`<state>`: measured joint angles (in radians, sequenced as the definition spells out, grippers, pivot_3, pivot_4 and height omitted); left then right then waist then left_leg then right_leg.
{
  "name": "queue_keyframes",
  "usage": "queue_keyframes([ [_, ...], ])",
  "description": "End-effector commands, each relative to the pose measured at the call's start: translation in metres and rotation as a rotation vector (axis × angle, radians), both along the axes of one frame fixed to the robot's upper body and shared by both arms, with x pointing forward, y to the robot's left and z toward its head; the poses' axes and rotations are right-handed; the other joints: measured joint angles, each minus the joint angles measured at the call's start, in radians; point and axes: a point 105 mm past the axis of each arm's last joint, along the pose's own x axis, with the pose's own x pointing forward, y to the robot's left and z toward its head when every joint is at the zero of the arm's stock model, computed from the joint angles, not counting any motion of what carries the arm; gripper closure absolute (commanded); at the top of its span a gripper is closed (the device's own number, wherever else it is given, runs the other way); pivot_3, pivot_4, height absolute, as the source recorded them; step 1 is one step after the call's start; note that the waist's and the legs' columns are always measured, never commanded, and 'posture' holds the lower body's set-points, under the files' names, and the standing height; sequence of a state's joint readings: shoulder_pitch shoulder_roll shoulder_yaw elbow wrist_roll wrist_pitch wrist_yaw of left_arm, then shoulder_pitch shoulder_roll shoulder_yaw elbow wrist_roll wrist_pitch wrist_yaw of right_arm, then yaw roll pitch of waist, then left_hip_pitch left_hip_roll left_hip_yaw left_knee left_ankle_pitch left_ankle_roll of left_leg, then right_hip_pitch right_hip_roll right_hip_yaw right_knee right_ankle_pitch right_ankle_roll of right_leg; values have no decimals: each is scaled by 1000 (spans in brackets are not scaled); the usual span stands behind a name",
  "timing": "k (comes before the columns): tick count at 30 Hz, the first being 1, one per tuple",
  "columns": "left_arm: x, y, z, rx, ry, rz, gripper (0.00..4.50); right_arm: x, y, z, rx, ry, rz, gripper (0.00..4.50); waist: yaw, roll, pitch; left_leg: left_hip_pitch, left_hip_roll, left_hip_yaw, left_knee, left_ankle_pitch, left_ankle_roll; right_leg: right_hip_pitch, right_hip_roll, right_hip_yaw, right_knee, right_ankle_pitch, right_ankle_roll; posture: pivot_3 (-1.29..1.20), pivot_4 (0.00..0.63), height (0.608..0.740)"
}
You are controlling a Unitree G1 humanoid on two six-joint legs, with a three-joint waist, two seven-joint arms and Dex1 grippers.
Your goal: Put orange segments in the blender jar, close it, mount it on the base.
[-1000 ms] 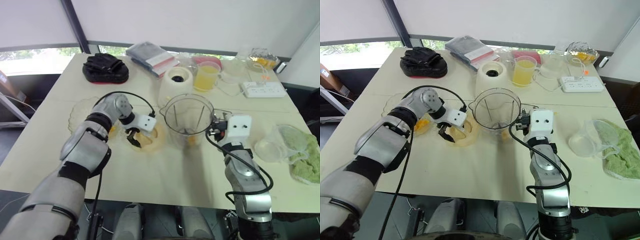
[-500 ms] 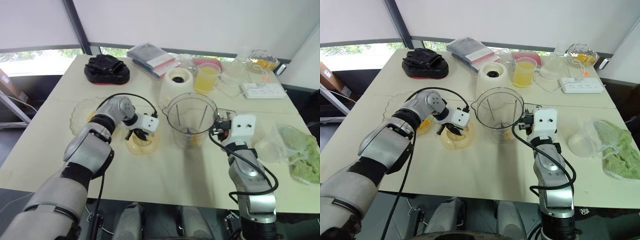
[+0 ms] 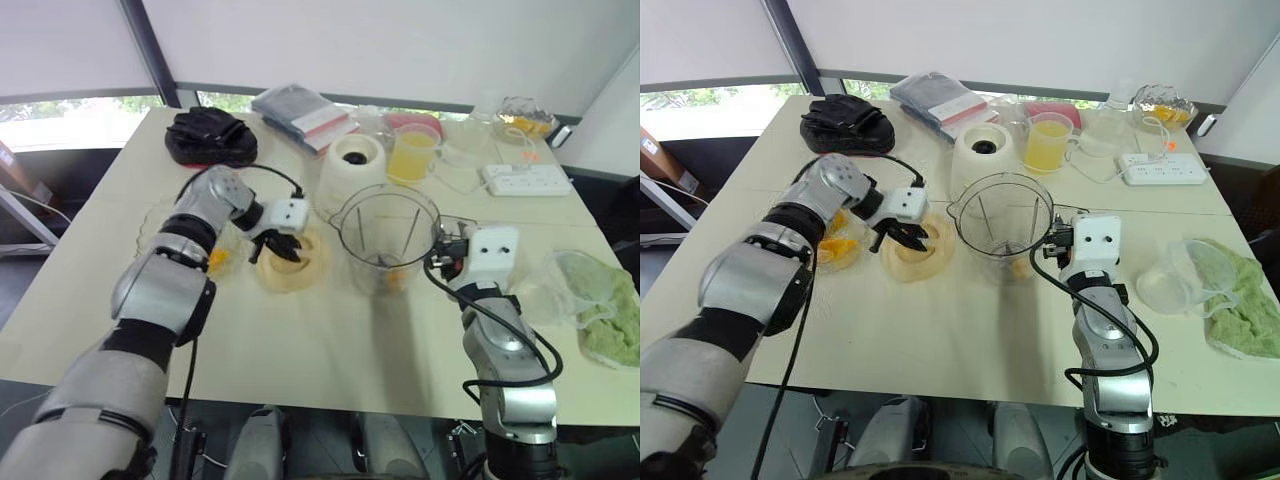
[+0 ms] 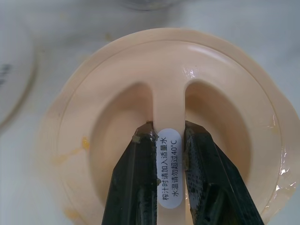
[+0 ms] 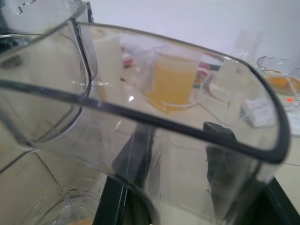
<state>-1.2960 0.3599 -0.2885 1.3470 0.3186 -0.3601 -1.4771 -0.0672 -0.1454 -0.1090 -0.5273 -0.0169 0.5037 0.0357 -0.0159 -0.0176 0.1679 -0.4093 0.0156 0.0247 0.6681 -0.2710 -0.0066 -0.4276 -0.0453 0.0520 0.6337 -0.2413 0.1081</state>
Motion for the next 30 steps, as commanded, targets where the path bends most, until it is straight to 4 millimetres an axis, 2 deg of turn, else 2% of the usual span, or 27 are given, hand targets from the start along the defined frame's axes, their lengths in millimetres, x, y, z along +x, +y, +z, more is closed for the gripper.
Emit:
queue_keyframes([
  [1, 5, -1, 24, -14, -54, -4, 4271, -1, -2, 15, -1, -85, 2, 3209, -1, 0, 0, 0, 0, 0, 0, 0, 0, 0, 0, 0, 0, 0, 0, 0, 150, 740],
  [5, 7, 4, 49, 25, -89, -22, 4271, 2, -1, 7, 8, -80, 0, 3209, -1, 0, 1, 0, 0, 0, 0, 0, 0, 0, 0, 0, 0, 0, 0, 0, 150, 740],
  [11, 9, -1, 93, 44, -161, -44, 4271, 8, 7, -5, 74, -67, 11, 3209, -4, -1, 1, 0, 0, 0, 0, 0, 0, 0, 0, 0, 0, 0, 0, 0, 150, 740],
  [15, 10, -6, 115, 43, -218, -48, 4271, 11, 11, -10, 116, -63, 17, 3209, -13, -1, 1, 1, 0, 0, 0, 0, 0, 0, 1, 0, 0, 0, 0, 0, 150, 740],
  [20, 7, -16, 135, 23, -247, -68, 4271, 14, 16, -9, 139, -74, 32, 3209, -28, -1, 1, 1, 0, 0, 0, 0, 0, 0, 1, 0, 1, 0, 0, 0, 150, 740],
  [30, -2, -35, 171, -36, -278, -100, 4271, 17, 39, -6, 145, -77, 104, 3209, -29, -1, 1, 0, 0, -1, -1, 0, 0, -1, 1, 0, 1, 0, 0, 0, 150, 740],
])
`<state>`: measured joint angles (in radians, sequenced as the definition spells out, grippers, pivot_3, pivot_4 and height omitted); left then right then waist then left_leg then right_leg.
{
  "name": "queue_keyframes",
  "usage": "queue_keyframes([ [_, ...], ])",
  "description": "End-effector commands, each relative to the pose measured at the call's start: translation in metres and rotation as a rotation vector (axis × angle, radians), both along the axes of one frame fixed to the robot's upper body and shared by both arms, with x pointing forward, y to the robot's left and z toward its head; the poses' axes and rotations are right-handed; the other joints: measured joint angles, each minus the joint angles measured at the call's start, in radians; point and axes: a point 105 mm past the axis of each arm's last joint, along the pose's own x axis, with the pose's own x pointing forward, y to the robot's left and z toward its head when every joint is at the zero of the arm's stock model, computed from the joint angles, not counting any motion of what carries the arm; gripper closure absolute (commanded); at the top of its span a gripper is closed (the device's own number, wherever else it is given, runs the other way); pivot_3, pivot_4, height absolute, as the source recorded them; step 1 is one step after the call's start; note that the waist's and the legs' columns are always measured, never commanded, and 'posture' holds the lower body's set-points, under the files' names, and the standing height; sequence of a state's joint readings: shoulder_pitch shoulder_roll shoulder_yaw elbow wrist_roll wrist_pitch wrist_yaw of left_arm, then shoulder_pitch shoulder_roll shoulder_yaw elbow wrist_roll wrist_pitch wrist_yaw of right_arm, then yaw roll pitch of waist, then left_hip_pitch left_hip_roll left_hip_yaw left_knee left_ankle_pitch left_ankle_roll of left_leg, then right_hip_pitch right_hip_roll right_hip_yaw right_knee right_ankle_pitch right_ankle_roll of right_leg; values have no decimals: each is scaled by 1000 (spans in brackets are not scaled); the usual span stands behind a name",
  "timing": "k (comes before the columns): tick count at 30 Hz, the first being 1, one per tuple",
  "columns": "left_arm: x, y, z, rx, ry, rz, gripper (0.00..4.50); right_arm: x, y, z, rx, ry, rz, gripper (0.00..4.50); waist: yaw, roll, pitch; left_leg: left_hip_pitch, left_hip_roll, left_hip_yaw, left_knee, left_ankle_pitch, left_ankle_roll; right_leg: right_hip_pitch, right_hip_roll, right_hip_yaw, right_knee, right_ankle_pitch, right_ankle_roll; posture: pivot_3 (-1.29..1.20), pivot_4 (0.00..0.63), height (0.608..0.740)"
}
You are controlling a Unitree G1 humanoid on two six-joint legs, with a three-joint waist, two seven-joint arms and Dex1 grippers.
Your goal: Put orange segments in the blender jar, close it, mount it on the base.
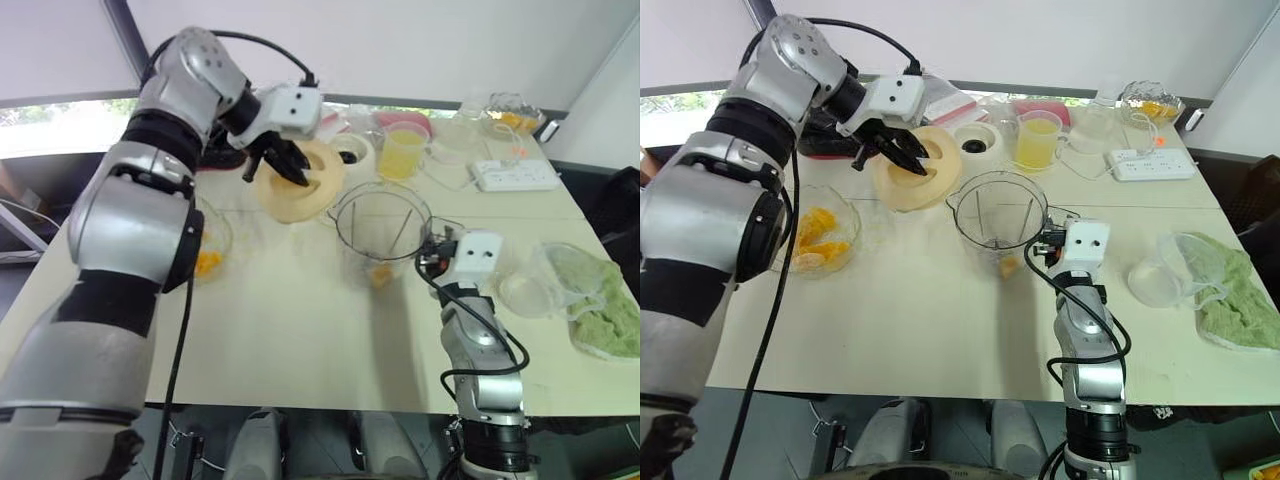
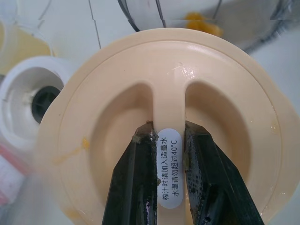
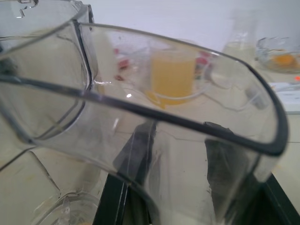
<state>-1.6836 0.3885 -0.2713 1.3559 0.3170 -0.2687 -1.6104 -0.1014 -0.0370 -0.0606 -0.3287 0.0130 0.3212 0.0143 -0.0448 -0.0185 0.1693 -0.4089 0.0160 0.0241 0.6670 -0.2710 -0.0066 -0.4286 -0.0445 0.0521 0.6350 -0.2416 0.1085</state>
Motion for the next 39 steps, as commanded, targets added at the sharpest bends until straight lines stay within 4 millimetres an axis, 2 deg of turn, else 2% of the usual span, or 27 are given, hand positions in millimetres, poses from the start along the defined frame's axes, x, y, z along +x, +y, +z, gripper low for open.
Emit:
queue_keyframes([
  [1, -6, -13, 32, -63, -58, -34, 4271, 0, 15, 16, 17, -65, 50, 3209, 1, 0, 0, 0, 0, 0, 0, 0, 0, 0, 0, 0, 0, 0, 0, 0, 150, 740],
  [7, -10, -27, 38, -44, -70, -65, 4271, 2, 24, 15, 43, -57, 78, 3209, 1, 0, 0, 0, 0, 0, 0, 0, 0, 0, -1, 0, 0, 0, 1, 0, 150, 740],
  [11, -15, -45, 39, -51, -56, -101, 4271, 5, 26, 13, 49, -48, 91, 3209, 1, 0, 0, 0, 0, 0, 0, 0, 0, 0, -1, 0, 0, 0, 1, 0, 150, 740],
  [18, -23, -74, 26, -50, 3, -159, 4271, 8, 27, 14, 55, -54, 82, 3209, -1, 0, 0, -1, 0, 0, 0, 0, 0, 0, 0, 0, 0, 0, 1, 0, 150, 740],
  [26, -25, -85, 2, 32, 42, -182, 4271, 2, 22, 10, 46, -52, 49, 3209, 1, 0, 0, 0, 0, 0, 0, 0, 0, 0, 0, 0, 0, -1, 1, 0, 150, 740],
  [39, -34, -103, -13, 71, 73, -237, 4271, -3, 19, 7, 50, -59, 6, 3209, 3, 0, 0, 0, 0, 0, 0, 0, 0, 0, 0, 0, 0, -1, 1, 0, 150, 740],
])
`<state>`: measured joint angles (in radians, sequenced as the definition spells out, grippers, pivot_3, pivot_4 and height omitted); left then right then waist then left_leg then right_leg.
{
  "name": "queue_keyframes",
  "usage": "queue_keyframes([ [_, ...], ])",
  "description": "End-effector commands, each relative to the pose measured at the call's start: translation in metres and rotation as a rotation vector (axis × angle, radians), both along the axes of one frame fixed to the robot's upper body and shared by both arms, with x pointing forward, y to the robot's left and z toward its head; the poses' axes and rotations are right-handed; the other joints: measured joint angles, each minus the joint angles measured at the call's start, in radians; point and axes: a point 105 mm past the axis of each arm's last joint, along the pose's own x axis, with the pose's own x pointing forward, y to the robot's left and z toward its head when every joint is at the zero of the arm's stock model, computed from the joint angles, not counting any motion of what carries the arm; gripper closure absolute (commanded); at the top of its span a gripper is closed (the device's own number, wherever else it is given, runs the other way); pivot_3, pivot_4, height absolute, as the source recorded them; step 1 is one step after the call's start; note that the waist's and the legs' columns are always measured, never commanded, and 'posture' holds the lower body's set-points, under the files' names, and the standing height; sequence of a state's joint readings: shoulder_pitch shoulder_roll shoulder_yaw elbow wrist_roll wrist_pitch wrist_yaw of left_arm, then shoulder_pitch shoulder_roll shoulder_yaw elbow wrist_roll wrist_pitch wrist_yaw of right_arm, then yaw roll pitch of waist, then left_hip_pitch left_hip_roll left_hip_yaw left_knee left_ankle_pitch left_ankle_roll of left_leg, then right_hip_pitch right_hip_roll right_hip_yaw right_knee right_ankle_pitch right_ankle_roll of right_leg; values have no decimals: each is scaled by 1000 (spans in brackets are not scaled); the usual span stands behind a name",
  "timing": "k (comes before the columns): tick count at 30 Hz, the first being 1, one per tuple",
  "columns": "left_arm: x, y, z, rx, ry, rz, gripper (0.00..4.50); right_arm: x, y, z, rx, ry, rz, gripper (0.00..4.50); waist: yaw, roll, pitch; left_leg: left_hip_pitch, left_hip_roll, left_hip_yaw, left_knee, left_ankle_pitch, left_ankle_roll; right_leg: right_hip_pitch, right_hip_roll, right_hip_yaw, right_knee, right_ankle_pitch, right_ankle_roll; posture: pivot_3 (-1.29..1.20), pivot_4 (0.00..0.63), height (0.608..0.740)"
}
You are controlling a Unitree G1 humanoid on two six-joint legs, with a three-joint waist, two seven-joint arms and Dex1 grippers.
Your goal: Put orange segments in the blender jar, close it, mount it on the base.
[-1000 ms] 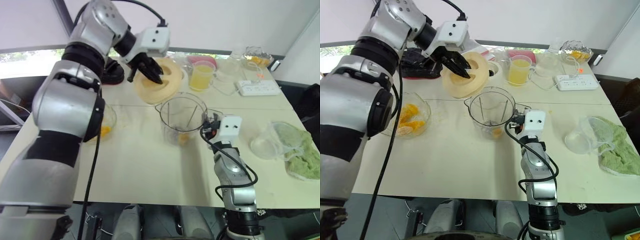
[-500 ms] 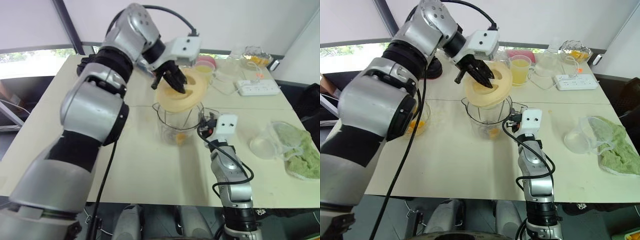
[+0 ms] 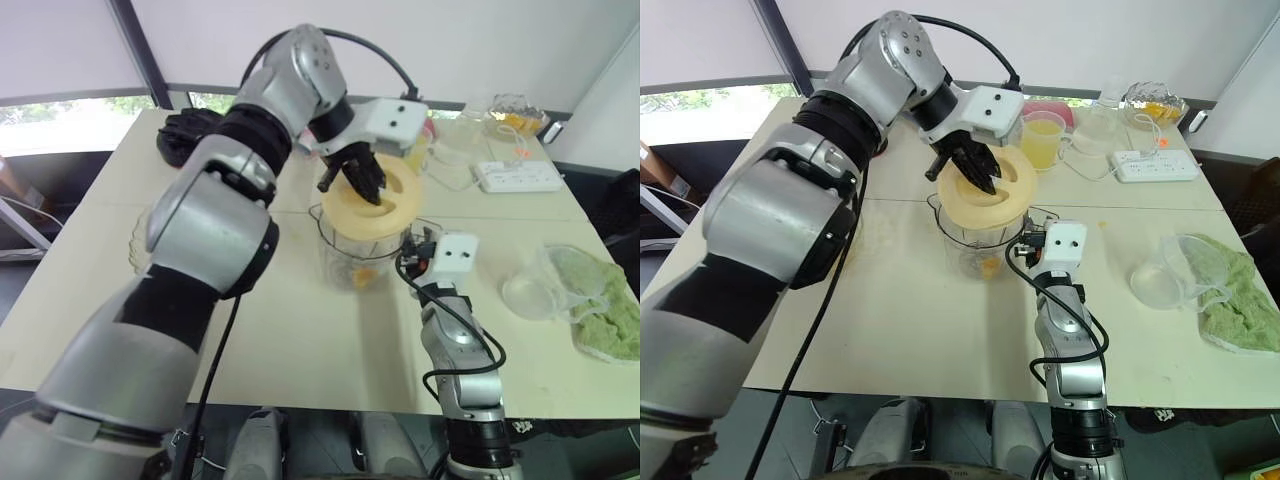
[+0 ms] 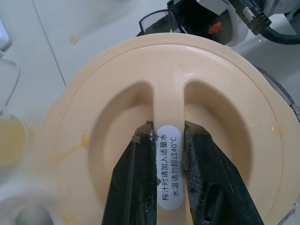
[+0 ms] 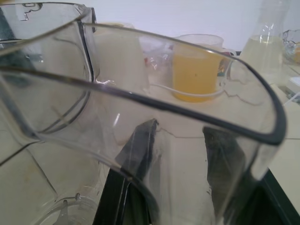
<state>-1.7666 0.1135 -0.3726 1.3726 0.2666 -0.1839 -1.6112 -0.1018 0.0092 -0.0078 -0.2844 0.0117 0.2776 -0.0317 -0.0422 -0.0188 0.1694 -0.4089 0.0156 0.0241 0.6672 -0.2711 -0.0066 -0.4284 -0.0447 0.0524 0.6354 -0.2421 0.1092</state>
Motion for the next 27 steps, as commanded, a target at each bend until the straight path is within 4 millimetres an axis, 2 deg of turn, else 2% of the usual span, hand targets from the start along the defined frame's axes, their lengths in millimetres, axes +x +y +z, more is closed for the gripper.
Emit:
queue_keyframes([
  [1, -3, -5, -1, -8, 6, -29, 4271, -5, 1, 13, 7, -60, -9, 3209, 0, 0, 0, 0, 0, 0, 0, 0, 0, 0, 0, 0, 0, 0, 0, 0, 150, 740],
  [12, 1, 8, -18, 55, 9, -25, 4271, -4, 1, 13, 4, -60, -12, 3209, 0, 0, 0, 0, 0, 0, 0, 0, 0, 0, 0, 0, 0, 0, 0, 0, 150, 740],
  [19, 1, 13, -16, 33, 19, -29, 4271, -1, 1, 14, -9, -60, -2, 3209, 0, 0, 0, 1, 0, 0, 0, 0, 0, 1, 0, 0, 0, 0, 0, 0, 150, 740],
  [27, -9, 26, -11, 36, 68, -68, 4271, 4, -4, 14, -34, -62, 11, 3209, -2, 0, 0, 1, 0, -1, 0, 0, 0, 1, 0, 1, 0, 0, 0, 0, 150, 740],
])
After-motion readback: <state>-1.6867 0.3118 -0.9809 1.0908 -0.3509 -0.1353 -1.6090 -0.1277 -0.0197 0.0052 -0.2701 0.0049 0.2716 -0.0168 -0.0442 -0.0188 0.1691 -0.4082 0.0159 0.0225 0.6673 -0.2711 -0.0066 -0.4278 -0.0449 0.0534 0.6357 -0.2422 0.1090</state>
